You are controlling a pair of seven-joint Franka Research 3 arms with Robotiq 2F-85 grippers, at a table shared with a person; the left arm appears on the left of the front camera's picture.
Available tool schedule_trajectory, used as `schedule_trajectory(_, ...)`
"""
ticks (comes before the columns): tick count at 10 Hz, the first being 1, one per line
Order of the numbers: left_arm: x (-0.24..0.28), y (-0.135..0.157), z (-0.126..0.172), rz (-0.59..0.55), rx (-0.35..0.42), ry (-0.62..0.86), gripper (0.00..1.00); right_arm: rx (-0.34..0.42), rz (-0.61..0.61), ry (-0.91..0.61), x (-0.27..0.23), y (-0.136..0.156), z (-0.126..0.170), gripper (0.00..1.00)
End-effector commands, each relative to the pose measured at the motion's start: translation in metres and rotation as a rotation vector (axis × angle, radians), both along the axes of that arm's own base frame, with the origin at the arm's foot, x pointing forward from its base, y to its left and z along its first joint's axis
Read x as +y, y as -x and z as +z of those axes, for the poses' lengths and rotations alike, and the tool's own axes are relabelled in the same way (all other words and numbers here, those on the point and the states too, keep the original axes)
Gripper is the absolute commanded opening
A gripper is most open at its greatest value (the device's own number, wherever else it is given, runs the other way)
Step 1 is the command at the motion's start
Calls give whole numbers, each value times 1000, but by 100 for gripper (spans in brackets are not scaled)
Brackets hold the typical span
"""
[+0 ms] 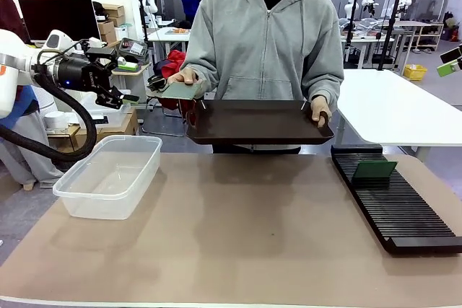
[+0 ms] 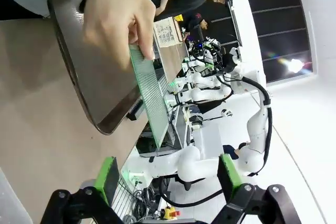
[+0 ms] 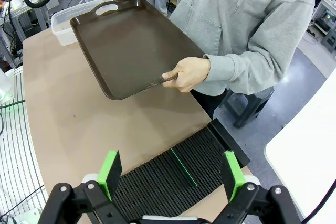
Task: Sort PCBs into racks and boxes based on the side picked up.
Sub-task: Pick up the Blank PCB handed by the Human.
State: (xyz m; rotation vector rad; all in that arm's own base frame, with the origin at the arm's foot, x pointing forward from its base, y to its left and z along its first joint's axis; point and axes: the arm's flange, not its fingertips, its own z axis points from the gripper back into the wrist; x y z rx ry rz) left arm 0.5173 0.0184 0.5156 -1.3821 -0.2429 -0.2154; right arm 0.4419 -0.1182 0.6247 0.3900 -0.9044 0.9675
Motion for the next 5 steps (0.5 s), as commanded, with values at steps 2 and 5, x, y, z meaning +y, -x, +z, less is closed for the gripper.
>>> schedule_trajectory(2,-2,1,-1,-4,-12,-5,100,4,-5,5,1,0,-1,100)
schedule_trajectory(5,-3,-9,0,-16,113,120,100,4,-5,5,1,0,-1,100)
